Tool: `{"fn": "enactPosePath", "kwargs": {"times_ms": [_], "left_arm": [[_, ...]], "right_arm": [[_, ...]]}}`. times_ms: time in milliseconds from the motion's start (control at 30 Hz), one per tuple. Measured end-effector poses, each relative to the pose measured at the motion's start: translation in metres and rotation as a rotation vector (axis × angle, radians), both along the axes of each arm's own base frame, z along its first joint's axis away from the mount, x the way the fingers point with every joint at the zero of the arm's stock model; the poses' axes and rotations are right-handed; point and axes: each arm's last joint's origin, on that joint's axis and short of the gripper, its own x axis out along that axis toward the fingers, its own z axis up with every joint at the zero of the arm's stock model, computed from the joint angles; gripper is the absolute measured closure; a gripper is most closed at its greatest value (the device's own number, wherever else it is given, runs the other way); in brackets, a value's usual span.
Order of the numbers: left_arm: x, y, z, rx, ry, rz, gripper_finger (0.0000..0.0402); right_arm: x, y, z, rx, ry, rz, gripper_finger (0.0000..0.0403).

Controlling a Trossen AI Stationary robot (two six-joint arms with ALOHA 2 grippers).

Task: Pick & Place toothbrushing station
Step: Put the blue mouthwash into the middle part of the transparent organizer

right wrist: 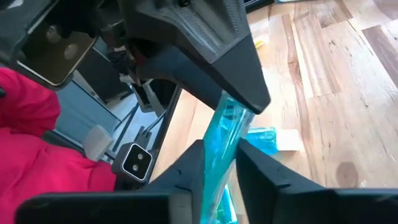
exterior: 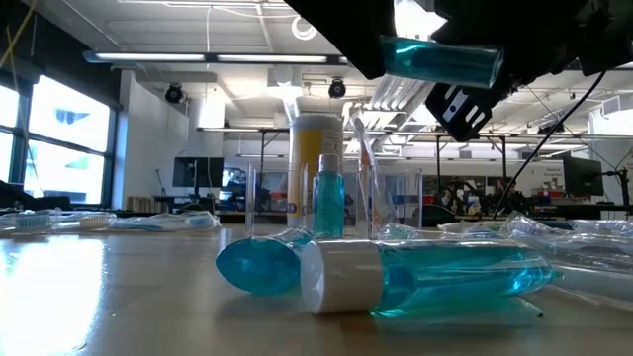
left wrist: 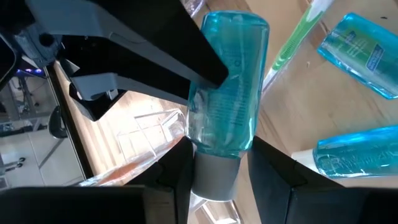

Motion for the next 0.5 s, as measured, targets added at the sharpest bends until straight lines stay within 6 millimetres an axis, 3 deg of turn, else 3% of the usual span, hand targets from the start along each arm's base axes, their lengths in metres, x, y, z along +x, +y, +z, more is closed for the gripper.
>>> {"fn": "enactPosePath", "kwargs": {"times_ms": [333, 500], "left_arm": [[0.0009, -0.0004, 0.0006, 0.015, 0.003, -0.025, 0.0285], [0.0010, -0.0004, 0.0010, 0.015, 0.001, -0.024, 0.0285]], "right_arm": [[-0.0006, 0.0001, -0.0015, -0.007, 0.014, 0.012, 0.0359], [-0.0004, -0.0003, -0.0016, -0.019, 0.010, -0.012, 0.0339]]}}
